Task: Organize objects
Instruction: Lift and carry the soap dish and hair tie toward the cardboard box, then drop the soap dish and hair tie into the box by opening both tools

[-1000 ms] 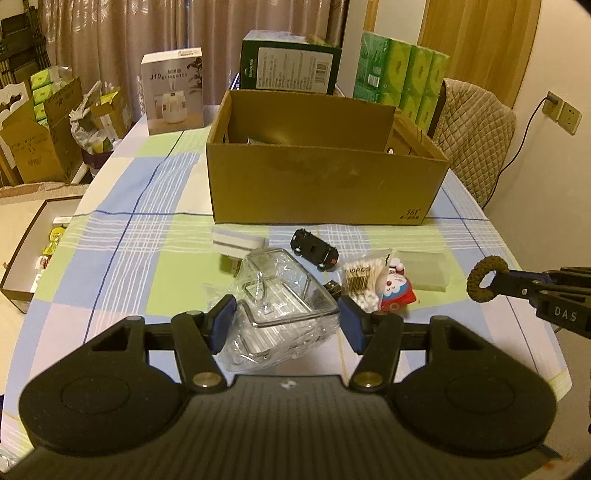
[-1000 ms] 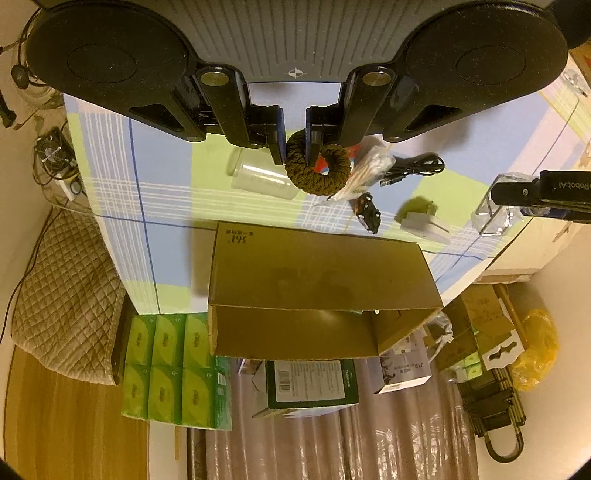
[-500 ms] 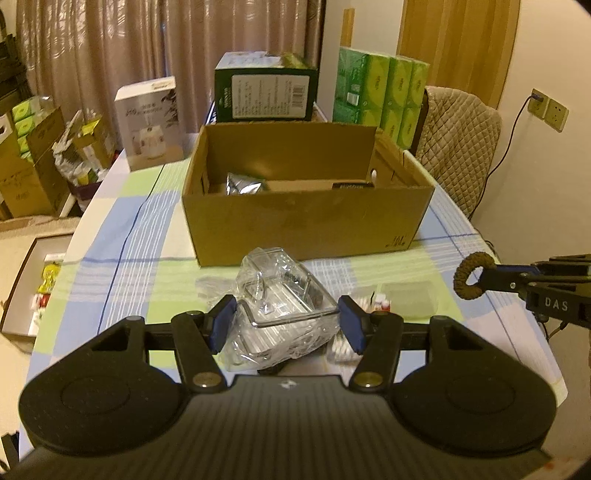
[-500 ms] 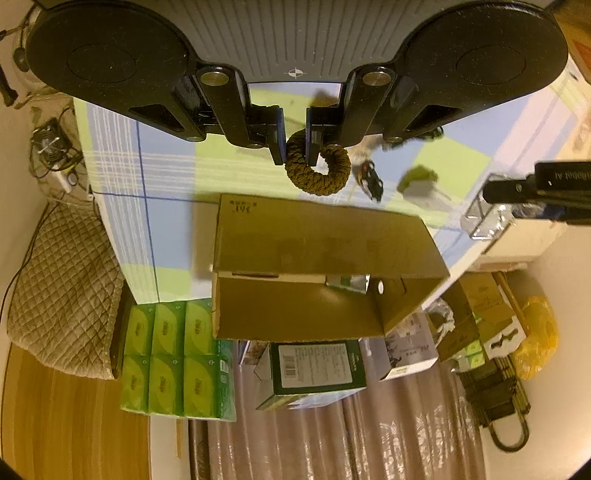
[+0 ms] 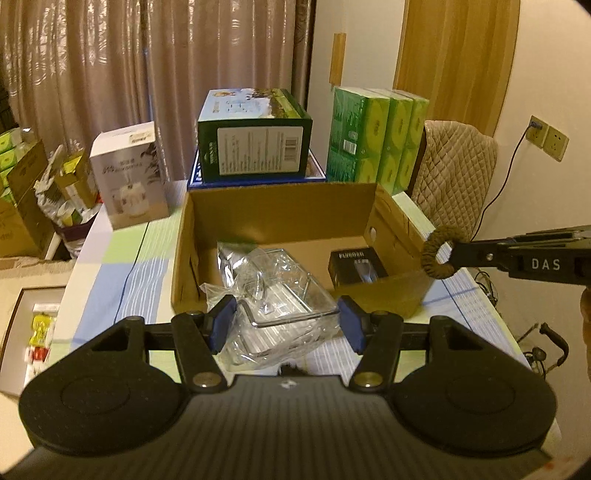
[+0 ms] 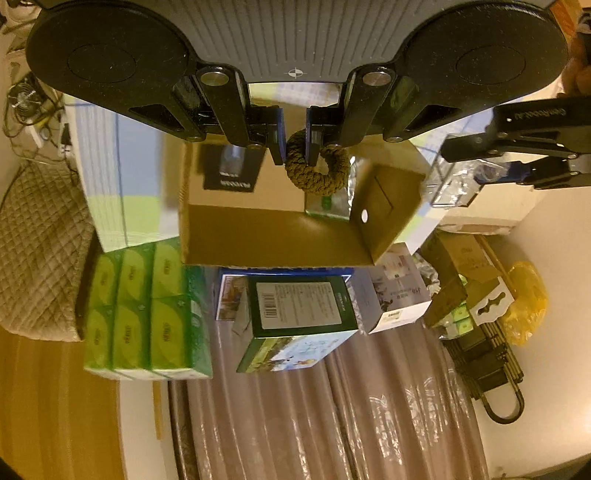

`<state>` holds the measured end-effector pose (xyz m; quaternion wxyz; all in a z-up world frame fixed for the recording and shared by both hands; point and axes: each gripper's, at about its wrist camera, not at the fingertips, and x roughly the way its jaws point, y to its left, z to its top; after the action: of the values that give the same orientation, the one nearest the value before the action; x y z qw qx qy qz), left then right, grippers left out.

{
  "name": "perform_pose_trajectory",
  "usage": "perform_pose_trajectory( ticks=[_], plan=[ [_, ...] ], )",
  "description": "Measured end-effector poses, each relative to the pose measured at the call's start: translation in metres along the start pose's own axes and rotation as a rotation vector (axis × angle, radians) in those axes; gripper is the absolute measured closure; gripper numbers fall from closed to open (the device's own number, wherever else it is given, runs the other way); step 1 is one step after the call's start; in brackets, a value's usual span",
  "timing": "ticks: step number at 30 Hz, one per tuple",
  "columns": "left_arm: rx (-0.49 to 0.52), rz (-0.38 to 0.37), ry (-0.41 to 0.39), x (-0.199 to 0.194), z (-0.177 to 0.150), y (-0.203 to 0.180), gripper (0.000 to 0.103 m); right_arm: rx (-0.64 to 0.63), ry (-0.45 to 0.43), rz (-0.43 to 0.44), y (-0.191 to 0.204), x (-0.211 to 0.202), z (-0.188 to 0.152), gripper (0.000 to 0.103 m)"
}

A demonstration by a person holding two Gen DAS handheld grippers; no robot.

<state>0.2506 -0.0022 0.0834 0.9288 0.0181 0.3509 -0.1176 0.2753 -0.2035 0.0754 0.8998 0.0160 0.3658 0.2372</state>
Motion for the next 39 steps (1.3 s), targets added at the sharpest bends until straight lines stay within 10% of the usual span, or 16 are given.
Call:
perform_pose_trajectory(
  ticks=[15,21,39],
  plan=[
    [0.02,0.013,0.056,0.09,0.044,0.016,0.047,0.118,0.112,-0.027,-0.039,0.105,0.025,0.096],
    [0.015,0.003,0.054,0.114,0.042,0.015,0.028,0.126,0.113,-0.022,-0.041,0.116,0.025,0.096],
    [0.009,0.021,0.052,0.104,0.039,0.025,0.028,0.152,0.114,-0.01,-0.044,0.114,0.02,0.096]
  ],
)
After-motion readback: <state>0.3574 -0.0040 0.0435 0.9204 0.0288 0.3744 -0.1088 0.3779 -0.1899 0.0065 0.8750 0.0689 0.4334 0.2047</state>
